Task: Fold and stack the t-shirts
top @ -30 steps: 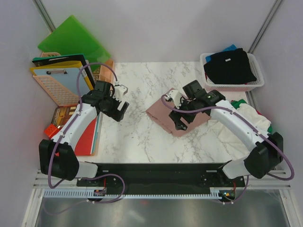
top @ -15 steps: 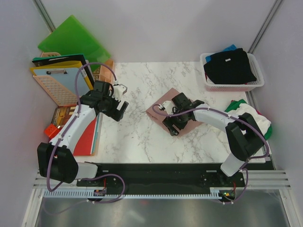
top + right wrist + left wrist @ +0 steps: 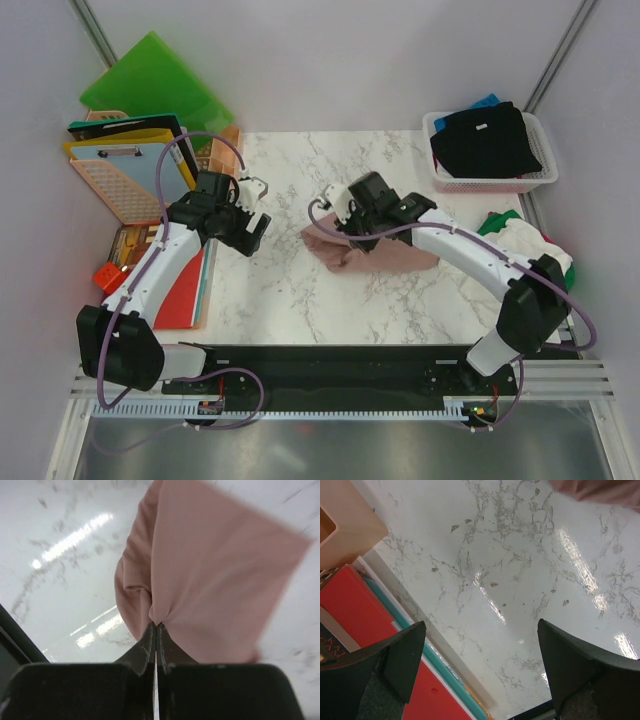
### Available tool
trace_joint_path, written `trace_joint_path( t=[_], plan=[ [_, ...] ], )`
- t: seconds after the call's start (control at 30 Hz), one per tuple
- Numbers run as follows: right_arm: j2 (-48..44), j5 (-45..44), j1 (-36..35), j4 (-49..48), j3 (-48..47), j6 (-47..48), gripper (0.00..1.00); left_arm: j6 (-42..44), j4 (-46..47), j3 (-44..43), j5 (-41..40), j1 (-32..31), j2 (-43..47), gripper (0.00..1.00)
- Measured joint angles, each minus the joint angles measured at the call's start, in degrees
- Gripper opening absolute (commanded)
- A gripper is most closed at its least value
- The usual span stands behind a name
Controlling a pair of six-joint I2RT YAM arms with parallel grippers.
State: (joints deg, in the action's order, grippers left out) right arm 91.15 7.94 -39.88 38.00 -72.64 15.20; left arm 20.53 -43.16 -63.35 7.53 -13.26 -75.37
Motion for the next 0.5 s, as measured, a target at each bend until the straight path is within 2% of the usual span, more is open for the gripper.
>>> trace_joint_path(
  t=[0.17, 0.27, 0.33, 0.5],
  plan=[
    [-2.8, -2.9, -2.2, 8.0, -26.9, 1.8, 0.00, 0.0, 0.0, 0.0, 0.0, 0.0, 0.0, 1.00],
    [-6.7, -4.7, -1.0, 8.1, -39.1, 3.1, 0.00, 0.0, 0.0, 0.0, 0.0, 0.0, 0.0, 1.00],
    [-11.8, -7.0, 0.6, 7.1, -42.1, 4.2, 0.00, 0.0, 0.0, 0.2, 0.0, 0.0, 0.0, 1.00],
    [-22.7, -10.9, 2.1, 5.0, -41.1, 5.7, 0.00, 0.0, -0.1, 0.7, 0.0, 0.0, 0.0, 1.00]
  ],
)
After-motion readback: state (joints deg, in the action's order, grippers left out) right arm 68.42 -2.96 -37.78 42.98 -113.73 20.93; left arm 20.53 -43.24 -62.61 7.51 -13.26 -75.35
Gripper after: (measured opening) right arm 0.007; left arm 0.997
